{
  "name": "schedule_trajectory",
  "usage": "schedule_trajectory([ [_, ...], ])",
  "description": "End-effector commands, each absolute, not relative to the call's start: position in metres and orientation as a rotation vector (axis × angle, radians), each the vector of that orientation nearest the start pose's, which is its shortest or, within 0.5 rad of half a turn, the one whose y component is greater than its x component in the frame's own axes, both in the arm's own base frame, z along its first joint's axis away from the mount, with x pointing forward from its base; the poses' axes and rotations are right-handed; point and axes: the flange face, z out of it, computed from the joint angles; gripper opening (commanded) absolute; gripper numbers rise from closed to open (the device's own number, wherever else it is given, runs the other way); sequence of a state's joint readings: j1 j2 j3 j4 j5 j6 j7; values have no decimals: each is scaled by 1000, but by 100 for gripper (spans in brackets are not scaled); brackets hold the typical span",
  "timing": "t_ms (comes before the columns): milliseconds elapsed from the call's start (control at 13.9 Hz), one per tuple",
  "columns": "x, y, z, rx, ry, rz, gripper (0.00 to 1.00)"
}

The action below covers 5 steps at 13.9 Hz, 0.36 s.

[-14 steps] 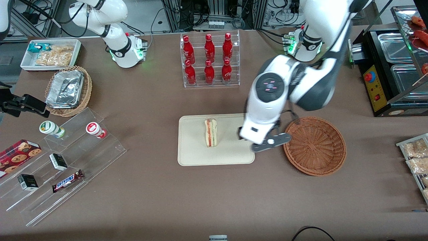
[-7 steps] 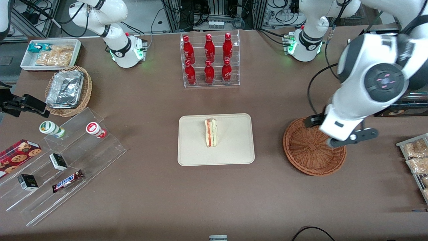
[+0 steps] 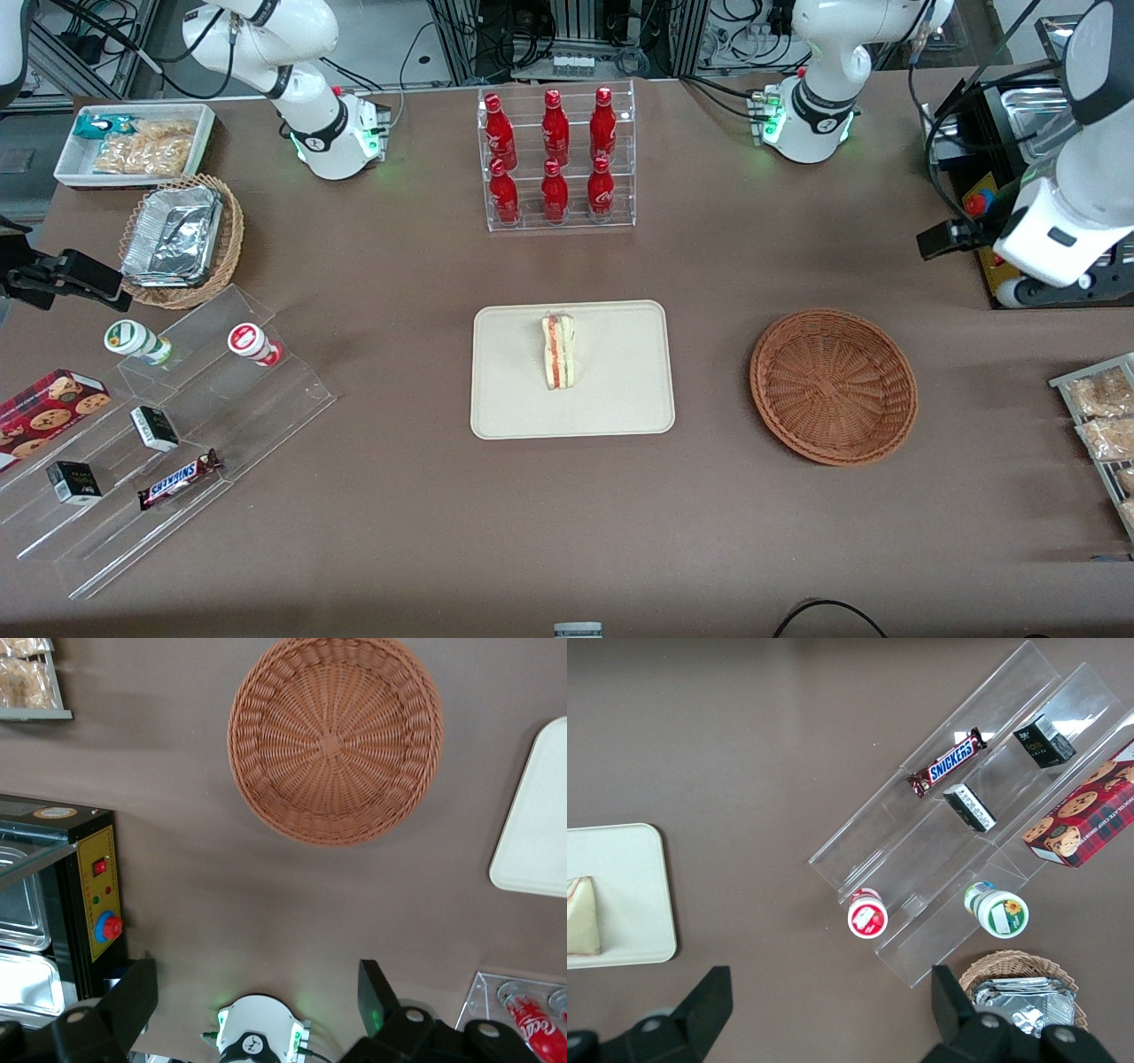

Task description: Place sandwich from basket to tray

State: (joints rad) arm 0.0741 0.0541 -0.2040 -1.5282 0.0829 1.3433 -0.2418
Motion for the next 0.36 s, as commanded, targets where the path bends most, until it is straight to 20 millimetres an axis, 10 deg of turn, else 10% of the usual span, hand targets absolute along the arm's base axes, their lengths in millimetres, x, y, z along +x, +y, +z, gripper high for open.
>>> schedule_trajectory([
  [0,525,-80,601,-3016,-112,258,100],
  [289,527,-85,604,-3047,-96,252,100],
])
